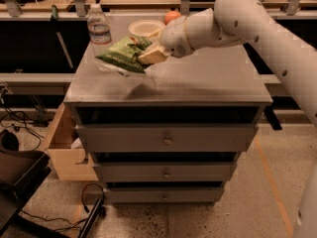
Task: Move green jalapeno chip bag near water bottle
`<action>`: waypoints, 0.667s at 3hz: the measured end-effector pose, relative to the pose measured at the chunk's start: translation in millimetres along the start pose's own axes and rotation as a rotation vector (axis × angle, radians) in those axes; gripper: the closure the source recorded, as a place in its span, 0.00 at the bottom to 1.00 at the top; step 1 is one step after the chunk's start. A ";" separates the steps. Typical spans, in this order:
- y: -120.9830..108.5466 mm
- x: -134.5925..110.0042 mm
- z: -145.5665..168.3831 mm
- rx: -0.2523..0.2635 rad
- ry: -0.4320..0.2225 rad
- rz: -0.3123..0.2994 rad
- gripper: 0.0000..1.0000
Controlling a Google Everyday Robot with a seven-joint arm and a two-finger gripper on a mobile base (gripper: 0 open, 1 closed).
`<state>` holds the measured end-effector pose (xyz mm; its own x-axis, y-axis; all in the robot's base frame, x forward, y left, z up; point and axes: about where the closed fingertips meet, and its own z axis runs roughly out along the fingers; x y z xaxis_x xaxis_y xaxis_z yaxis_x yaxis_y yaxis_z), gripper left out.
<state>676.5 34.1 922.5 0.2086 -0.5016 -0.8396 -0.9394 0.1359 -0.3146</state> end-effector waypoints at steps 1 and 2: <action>1.2 -1.7 2.9 -0.005 -0.003 -0.002 0.66; 2.4 -2.4 5.9 -0.010 -0.004 -0.002 0.43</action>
Offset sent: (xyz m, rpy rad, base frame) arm -0.0006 0.0035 -0.0004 0.0007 0.0007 0.0055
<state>675.4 40.7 921.1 0.2117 -0.4985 -0.8406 -0.9417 0.1262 -0.3120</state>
